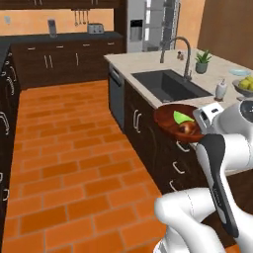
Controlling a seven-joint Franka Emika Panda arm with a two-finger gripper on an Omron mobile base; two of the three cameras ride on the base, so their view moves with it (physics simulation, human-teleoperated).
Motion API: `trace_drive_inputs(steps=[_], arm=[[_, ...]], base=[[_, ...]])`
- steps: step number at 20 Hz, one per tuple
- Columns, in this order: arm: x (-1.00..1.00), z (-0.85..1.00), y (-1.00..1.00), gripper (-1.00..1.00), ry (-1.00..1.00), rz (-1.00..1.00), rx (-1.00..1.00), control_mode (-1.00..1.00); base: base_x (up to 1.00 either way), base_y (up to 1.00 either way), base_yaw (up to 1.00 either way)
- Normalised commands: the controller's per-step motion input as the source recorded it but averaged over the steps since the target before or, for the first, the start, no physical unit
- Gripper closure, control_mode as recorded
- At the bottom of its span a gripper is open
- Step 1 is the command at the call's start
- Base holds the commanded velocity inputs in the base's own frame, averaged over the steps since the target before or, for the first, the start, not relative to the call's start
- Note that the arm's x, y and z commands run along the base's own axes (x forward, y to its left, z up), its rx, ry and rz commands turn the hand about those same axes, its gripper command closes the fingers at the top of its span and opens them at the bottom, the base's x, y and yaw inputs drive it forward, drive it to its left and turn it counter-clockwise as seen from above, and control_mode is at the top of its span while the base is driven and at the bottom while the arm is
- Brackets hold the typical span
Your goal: Pick the chicken drumstick and lemon wedge from their plates and place them in the bowl. Then put the bowl in the fridge.
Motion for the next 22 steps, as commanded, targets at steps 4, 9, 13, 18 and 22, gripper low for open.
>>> trace_drive_inputs(steps=[4, 9, 13, 18, 22], arm=[[0.0, 0.0, 0.0, 1.0, 0.0, 0.0, 0.0, 1.0], [0.0, 0.0, 0.0, 1.0, 0.0, 0.0, 0.0, 1.0], [0.0, 0.0, 0.0, 1.0, 0.0, 0.0, 0.0, 1.0], [0.0, 0.0, 0.0, 1.0, 0.0, 0.0, 0.0, 1.0], [0.0, 0.0, 0.0, 1.0, 0.0, 0.0, 0.0, 1.0]], base=[[0.68, 1.0, 0.01], [1.0, 1.0, -0.01], [1.0, 1.0, 0.0], [1.0, 0.52, 0.0], [1.0, -0.41, 0.0]])
